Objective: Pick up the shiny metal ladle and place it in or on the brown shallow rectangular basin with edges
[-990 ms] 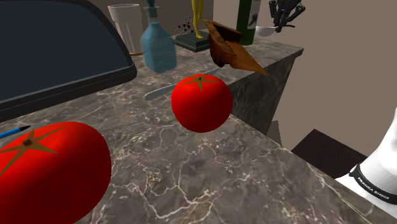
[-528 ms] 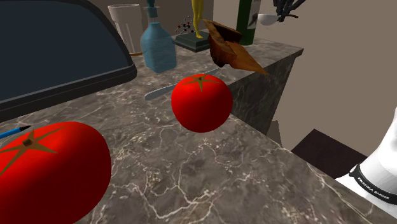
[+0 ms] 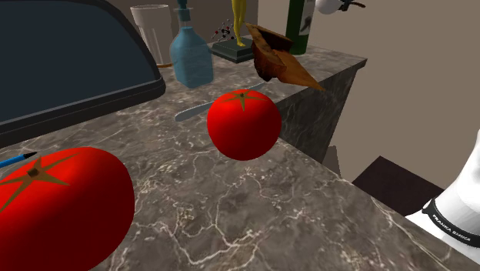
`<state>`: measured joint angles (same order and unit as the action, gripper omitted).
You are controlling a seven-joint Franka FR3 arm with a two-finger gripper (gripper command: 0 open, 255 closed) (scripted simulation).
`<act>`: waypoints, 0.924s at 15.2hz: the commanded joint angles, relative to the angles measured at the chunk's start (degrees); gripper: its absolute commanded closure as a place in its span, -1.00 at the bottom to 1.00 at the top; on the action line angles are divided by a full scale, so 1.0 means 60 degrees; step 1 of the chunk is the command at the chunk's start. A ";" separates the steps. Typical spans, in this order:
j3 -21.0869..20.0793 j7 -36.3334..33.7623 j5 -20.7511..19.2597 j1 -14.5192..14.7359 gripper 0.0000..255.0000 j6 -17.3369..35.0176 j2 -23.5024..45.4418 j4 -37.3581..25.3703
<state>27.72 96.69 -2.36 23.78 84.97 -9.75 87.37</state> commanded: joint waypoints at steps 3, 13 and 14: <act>0.0066 0.0079 0.0124 -0.0004 1.00 -0.0516 0.0270 -0.0755; -0.0845 -0.1735 0.0654 0.0786 1.00 -0.0897 0.1819 -0.2559; -0.0912 -0.1895 0.0724 0.0852 1.00 -0.0972 0.2044 -0.2847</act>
<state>22.44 85.98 1.36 28.70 79.85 0.77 72.63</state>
